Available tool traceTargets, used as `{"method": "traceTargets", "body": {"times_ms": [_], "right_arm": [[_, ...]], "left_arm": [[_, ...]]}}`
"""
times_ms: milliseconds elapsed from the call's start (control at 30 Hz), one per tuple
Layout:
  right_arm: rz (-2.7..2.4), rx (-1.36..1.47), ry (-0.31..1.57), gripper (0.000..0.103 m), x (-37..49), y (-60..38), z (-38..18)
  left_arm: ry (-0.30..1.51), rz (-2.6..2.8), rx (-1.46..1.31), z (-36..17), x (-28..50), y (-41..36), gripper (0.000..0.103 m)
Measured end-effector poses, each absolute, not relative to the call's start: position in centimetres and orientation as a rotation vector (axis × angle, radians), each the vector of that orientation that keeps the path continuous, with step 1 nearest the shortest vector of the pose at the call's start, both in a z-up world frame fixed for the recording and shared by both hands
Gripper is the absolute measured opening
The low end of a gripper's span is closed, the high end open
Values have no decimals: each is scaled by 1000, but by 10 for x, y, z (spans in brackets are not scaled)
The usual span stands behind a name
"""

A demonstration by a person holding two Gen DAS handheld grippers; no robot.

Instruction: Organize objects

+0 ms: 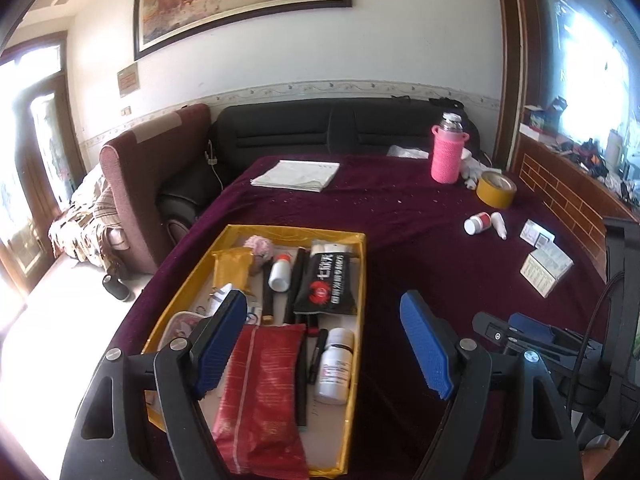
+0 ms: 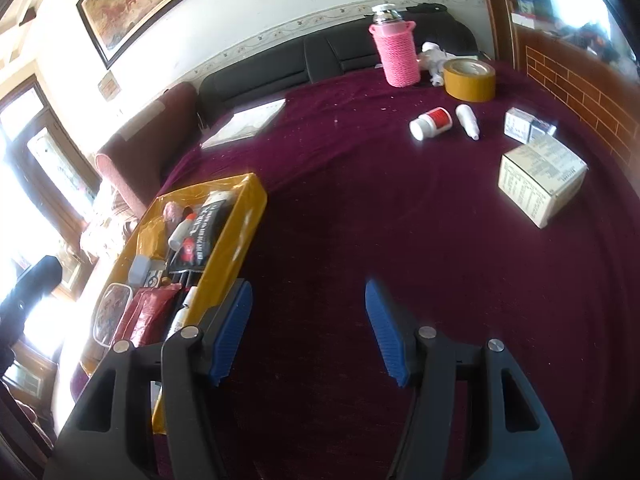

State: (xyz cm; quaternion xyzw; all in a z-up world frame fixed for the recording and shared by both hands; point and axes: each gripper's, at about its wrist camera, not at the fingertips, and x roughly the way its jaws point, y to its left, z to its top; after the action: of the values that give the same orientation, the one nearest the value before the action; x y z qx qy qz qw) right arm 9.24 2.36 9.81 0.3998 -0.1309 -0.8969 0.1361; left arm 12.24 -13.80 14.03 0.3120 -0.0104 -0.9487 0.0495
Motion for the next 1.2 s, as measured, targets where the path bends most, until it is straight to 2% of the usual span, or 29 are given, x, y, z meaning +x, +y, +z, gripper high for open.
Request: {"method": "traceTargets", "body": {"times_ms": [167, 267, 433, 600, 733, 767, 833, 900, 1000, 1100, 1200], "right_arm": [[-2645, 1099, -438, 58, 99, 63, 101], [-2764, 1099, -469, 58, 97, 118, 106], [-2919, 1171, -634, 58, 81, 224, 113], [-2935, 1224, -745, 59, 49, 274, 116], [-2891, 1264, -707, 59, 9, 268, 122], [-2865, 1260, -699, 59, 0, 263, 125], [-2783, 1292, -664, 59, -28, 241, 129], [-2718, 1364, -608, 59, -58, 215, 129], [-2663, 1464, -511, 59, -99, 184, 121], [-2739, 1606, -321, 59, -142, 164, 107], [-2727, 1720, -326, 58, -176, 164, 91]], "left_arm": [[7, -2980, 1158, 121, 108, -98, 74], [-12, -3028, 1339, 92, 92, -60, 74], [-33, -3007, 1524, 49, 70, -25, 74], [-65, -2961, 1541, 30, 59, -24, 74], [-36, -2921, 1565, 10, 52, -31, 75], [-55, -2929, 1549, 9, 53, -30, 79], [-92, -2932, 1573, 7, 53, -23, 93], [-156, -2922, 1604, 5, 53, -14, 101], [-196, -2911, 1610, 2, 54, -10, 101], [-189, -2915, 1615, 1, 54, -12, 101], [-189, -2915, 1616, 1, 53, -13, 101]]}}
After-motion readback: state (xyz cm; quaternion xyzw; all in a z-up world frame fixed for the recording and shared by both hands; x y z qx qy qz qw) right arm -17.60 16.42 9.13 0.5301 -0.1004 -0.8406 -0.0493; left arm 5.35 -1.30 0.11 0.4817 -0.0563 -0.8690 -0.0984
